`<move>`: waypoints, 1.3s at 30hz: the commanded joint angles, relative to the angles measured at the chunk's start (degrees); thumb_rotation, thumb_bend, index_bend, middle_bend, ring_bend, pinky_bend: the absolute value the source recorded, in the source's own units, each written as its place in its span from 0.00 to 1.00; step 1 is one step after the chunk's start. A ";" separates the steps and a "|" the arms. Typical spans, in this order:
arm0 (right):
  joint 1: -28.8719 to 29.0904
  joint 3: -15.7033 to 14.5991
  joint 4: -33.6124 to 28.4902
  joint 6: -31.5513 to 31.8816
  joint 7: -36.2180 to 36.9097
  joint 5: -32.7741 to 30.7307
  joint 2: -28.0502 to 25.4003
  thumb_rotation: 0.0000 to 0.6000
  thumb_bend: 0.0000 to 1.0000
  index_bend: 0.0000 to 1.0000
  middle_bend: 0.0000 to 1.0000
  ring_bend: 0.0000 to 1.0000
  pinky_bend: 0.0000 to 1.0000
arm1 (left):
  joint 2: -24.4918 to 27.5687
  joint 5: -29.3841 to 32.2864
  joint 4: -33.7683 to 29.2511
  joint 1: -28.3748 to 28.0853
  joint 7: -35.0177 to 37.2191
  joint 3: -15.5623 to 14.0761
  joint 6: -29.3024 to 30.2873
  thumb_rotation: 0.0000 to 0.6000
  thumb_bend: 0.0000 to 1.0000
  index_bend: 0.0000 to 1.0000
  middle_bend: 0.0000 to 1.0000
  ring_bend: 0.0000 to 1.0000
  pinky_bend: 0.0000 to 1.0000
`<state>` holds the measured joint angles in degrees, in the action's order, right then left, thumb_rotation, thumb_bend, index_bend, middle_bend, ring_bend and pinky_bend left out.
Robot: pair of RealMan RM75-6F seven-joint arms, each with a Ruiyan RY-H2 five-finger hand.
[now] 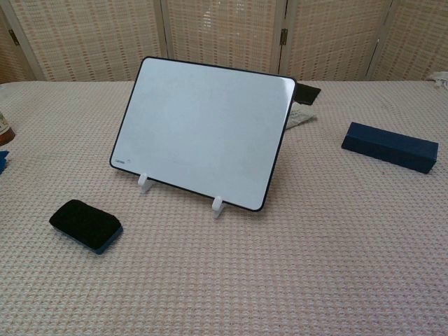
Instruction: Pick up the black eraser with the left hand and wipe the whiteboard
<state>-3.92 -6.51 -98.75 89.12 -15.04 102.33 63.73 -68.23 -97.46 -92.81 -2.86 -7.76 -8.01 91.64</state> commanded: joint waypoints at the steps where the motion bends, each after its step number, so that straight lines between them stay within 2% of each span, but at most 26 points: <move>1: -0.17 -0.24 0.19 0.36 -0.04 0.63 0.08 1.00 0.29 0.00 0.00 0.00 0.00 | 0.02 -0.81 0.10 0.12 0.21 0.06 0.13 1.00 0.19 0.01 0.04 0.00 0.00; 7: -0.50 -0.25 0.38 0.95 0.00 0.92 0.21 1.00 0.29 0.00 0.00 0.00 0.00 | -0.28 -4.12 -0.17 -2.04 -1.26 -0.32 -3.33 1.00 0.19 0.01 0.05 0.00 0.00; 10: -0.41 -0.16 0.42 0.67 0.02 0.73 0.31 1.00 0.30 0.00 0.00 0.00 0.00 | 0.33 -5.05 -1.40 -5.27 -3.12 -0.05 -8.66 1.00 0.19 0.00 0.11 0.04 0.09; 11: -0.28 -0.08 0.25 0.29 -0.03 0.45 0.36 1.00 0.30 0.00 0.00 0.00 0.00 | 0.81 -4.47 -2.56 -6.79 -4.17 0.58 -11.18 1.00 0.19 0.00 0.16 0.07 0.18; 12: -0.12 0.02 0.14 0.00 -0.13 0.31 0.41 1.00 0.30 0.00 0.00 0.00 0.00 | 1.15 -3.79 -3.59 -7.92 -4.59 1.14 -13.03 1.00 0.19 0.00 0.27 0.15 0.32; 13: 0.04 0.15 0.07 -0.30 -0.29 0.12 0.48 1.00 0.30 0.00 0.00 0.00 0.00 | 1.46 -3.04 -4.70 -9.06 -4.50 1.63 -14.92 1.00 0.19 0.00 0.40 0.25 0.47; 15: 0.47 0.40 -0.08 -1.36 -0.85 -0.53 0.72 1.00 0.29 0.00 0.00 0.00 0.00 | 2.13 -1.24 -6.49 -11.60 -4.31 2.72 -19.11 1.00 0.19 0.01 0.65 0.46 0.69; 18: 1.09 0.66 -0.29 -3.25 -1.73 -1.92 0.89 1.00 0.29 0.00 0.00 0.00 0.00 | 1.99 2.75 -7.55 -14.14 -7.71 4.47 -24.33 1.00 0.18 0.09 0.89 0.65 0.88; 21: 1.47 0.83 -0.69 -4.40 -2.23 -2.97 0.87 1.00 0.29 0.00 0.00 0.00 0.00 | 1.67 7.82 -9.04 -16.80 -10.50 5.97 -30.13 1.00 0.19 0.17 0.99 0.78 0.98; 24: 1.45 0.69 -0.93 -4.39 -2.41 -2.86 0.90 1.00 0.29 0.00 0.00 0.00 0.00 | 0.49 12.24 -9.44 -18.75 -14.20 7.38 -33.58 1.00 0.19 0.25 1.00 0.82 1.00; 30: 2.10 1.04 -0.89 -6.15 -3.22 -4.50 1.33 1.00 0.29 0.00 0.00 0.00 0.00 | -1.85 19.31 -10.55 -21.34 -25.14 9.10 -35.78 1.00 0.19 0.27 1.00 0.83 1.00; 39: 2.61 2.27 -1.57 -6.72 -3.53 -7.30 1.16 1.00 0.29 0.00 0.00 0.00 0.00 | -5.19 22.22 -8.97 -25.10 -31.75 10.03 -36.83 1.00 0.19 0.27 1.00 0.83 1.00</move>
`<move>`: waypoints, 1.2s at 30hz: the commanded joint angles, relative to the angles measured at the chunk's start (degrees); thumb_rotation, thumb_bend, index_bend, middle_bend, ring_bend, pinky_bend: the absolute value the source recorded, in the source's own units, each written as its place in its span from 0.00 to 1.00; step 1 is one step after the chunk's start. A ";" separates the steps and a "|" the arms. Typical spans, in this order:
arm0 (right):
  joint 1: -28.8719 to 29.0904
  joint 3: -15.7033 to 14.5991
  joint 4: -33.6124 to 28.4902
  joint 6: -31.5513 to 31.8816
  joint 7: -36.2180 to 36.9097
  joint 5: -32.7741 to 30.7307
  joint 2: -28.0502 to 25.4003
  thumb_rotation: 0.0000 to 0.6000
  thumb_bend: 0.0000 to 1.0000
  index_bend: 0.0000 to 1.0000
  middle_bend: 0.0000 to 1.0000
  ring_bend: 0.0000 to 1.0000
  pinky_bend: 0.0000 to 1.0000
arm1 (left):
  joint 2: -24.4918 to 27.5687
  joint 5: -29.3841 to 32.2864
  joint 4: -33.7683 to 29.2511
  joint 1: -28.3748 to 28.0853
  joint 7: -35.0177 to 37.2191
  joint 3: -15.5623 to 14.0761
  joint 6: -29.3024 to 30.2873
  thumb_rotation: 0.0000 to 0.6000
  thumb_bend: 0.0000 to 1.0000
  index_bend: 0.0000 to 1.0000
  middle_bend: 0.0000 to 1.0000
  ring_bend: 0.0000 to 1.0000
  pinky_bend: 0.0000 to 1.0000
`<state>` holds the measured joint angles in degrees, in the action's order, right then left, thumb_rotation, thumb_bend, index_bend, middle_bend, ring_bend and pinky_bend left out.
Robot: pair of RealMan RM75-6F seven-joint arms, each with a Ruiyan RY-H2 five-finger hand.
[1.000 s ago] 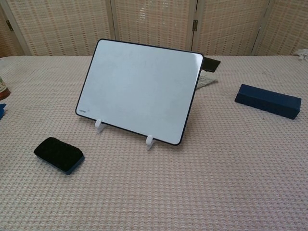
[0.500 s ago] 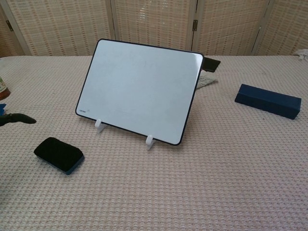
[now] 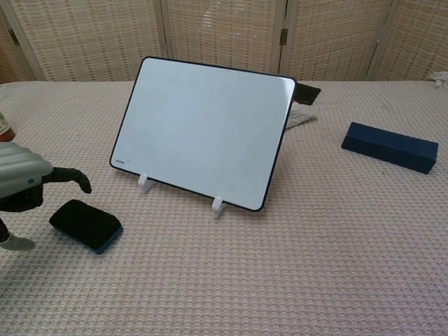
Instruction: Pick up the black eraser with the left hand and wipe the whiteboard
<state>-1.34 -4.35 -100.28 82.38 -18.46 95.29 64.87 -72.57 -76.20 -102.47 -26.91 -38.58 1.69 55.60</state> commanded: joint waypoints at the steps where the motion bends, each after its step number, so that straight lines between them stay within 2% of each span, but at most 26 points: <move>1: 0.03 0.14 -0.06 -0.01 -0.21 -0.42 0.04 1.00 0.29 0.00 0.00 0.00 0.00 | -1.13 1.44 0.91 -1.47 -1.35 0.39 -1.13 1.00 0.19 0.27 1.00 0.83 1.00; 10: -0.21 0.20 -0.23 0.63 0.07 -1.10 -0.17 1.00 0.30 0.00 0.00 0.00 0.00 | -3.33 6.09 1.58 -4.57 -6.42 -0.17 -2.77 1.00 0.20 0.28 1.00 0.83 1.00; 19: -0.07 0.26 -0.23 0.77 0.82 -1.38 -0.60 1.00 0.29 0.00 0.00 0.00 0.00 | -5.00 9.39 3.98 -6.57 -5.88 -0.86 -3.76 1.00 0.20 0.32 1.00 0.83 1.00; 26: 0.11 0.16 -0.32 0.45 0.80 -1.61 -0.62 1.00 0.29 0.00 0.00 0.00 0.00 | -6.43 7.76 7.47 -7.10 -1.99 -1.30 -3.26 1.00 0.20 0.47 1.00 0.84 1.00; 31: 0.31 0.14 -0.39 -0.04 0.21 -1.99 -0.42 1.00 0.29 0.00 0.00 0.00 0.00 | -7.20 3.98 9.21 -6.72 0.93 -1.69 -0.72 1.00 0.20 0.58 1.00 0.85 1.00; 36: 0.32 0.05 -0.51 0.04 0.26 -1.96 -0.46 1.00 0.29 0.00 0.00 0.00 0.00 | -8.00 -0.38 10.17 -5.80 3.33 -1.76 3.39 1.00 0.20 0.62 1.00 0.85 1.00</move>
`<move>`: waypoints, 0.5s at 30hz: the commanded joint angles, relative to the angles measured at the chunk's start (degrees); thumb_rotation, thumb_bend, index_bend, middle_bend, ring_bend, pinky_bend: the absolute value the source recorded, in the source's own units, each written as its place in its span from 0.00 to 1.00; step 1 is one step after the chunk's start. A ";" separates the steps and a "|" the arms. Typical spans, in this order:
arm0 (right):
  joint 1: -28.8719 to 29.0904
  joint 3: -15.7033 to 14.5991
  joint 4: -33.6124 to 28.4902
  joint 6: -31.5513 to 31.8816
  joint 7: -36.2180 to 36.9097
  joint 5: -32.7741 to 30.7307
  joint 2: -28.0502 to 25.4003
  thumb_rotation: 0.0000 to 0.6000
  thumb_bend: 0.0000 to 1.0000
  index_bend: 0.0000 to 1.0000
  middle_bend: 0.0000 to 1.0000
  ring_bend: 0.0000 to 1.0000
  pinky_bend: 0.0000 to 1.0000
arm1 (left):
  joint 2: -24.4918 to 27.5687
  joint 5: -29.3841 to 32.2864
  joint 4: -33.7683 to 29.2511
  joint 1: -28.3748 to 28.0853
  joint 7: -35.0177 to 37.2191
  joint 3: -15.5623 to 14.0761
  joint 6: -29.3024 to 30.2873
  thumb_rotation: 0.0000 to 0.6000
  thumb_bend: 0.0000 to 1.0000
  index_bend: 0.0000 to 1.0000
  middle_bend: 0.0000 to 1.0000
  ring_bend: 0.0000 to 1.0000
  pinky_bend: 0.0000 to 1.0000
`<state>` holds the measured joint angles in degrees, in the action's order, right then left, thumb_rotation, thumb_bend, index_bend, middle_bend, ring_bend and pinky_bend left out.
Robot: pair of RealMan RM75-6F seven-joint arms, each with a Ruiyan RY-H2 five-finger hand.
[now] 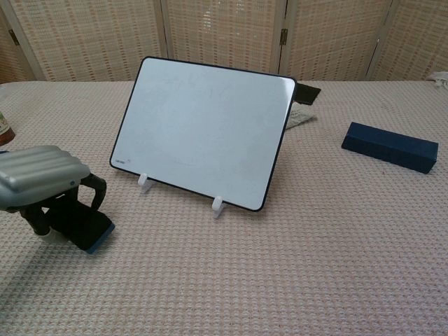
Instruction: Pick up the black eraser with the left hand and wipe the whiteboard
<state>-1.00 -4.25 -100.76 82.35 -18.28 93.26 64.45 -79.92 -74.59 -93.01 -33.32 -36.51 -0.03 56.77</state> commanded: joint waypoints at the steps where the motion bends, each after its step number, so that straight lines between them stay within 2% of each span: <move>1: -0.05 -0.10 -0.03 0.17 0.17 0.18 -0.10 1.00 0.30 0.00 0.00 0.00 0.00 | -0.97 -2.70 1.02 0.81 1.52 0.02 3.12 1.00 0.20 0.62 1.00 0.85 1.00; 4: -0.17 -0.23 -0.05 0.59 0.70 0.53 -0.32 1.00 0.30 0.00 0.00 0.00 0.00 | -3.13 -5.86 2.95 1.71 2.82 0.94 7.79 1.00 0.20 0.62 1.00 0.85 1.00; 8: -0.28 -0.39 -0.02 1.08 1.54 0.99 -0.70 1.00 0.29 0.00 0.00 0.00 0.00 | -10.05 -10.81 8.93 2.90 5.72 4.02 17.27 1.00 0.20 0.63 1.00 0.86 1.00; 15: -0.25 -0.37 -0.06 1.28 2.48 1.03 -1.16 1.00 0.29 0.00 0.00 0.00 0.00 | -21.61 -12.97 17.54 1.17 6.41 9.51 24.13 1.00 0.21 0.63 1.00 0.88 1.00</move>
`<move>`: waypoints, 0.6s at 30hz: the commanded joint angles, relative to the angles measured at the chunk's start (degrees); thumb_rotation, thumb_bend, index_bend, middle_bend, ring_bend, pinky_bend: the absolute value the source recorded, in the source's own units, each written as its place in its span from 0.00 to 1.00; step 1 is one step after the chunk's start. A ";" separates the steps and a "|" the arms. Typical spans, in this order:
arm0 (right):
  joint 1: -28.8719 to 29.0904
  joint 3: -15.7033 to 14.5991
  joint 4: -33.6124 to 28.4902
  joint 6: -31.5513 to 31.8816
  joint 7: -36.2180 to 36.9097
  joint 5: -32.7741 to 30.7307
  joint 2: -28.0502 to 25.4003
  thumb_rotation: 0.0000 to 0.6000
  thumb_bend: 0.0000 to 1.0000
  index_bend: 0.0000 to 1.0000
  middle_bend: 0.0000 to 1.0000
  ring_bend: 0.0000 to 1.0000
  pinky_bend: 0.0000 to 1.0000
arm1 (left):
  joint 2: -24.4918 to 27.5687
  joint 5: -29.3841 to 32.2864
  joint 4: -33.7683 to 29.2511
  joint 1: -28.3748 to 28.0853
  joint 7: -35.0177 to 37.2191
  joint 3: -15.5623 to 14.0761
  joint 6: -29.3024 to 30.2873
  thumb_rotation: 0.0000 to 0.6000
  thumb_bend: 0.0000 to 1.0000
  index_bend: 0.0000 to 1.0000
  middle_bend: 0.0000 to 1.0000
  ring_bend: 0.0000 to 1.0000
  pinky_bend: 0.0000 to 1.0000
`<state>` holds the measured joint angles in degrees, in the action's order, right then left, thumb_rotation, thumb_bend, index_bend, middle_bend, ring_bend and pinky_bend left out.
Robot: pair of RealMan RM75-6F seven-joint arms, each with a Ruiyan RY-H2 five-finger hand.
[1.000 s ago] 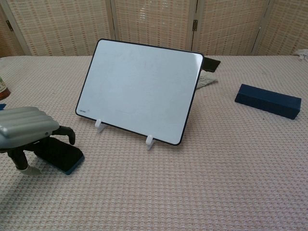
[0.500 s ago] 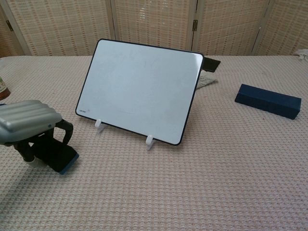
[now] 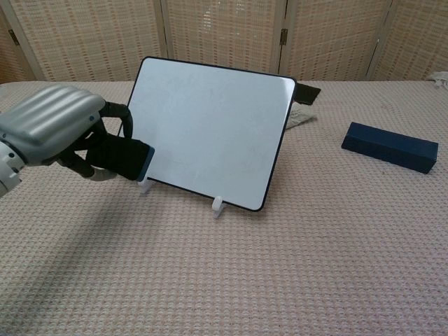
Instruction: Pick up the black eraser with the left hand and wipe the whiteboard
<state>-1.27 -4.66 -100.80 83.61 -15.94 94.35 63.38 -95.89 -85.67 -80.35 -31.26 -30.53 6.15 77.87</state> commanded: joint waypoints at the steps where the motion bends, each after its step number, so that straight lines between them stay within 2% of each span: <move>1: 0.03 0.10 -0.02 0.04 0.26 -0.16 -0.15 1.00 0.29 0.00 0.00 0.00 0.00 | -6.88 -2.10 5.97 -1.35 0.35 3.90 3.43 1.00 0.21 0.63 1.00 0.88 1.00; 9: 0.04 0.30 -0.20 0.50 2.08 -0.30 -1.03 1.00 0.29 0.00 0.00 0.00 0.00 | -15.63 -2.23 14.94 -5.72 -1.60 7.13 3.27 1.00 0.22 0.63 1.00 0.88 1.00; 18: 0.01 0.31 -0.23 0.83 3.53 -0.21 -1.74 1.00 0.30 0.00 0.00 0.00 0.00 | -19.54 1.18 20.90 -8.06 -3.26 8.72 -0.47 1.00 0.22 0.63 1.00 0.88 1.00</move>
<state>-1.26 -4.37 -101.03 84.44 -12.46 94.16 61.66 -114.97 -85.01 -60.01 -38.92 -33.42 14.60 77.97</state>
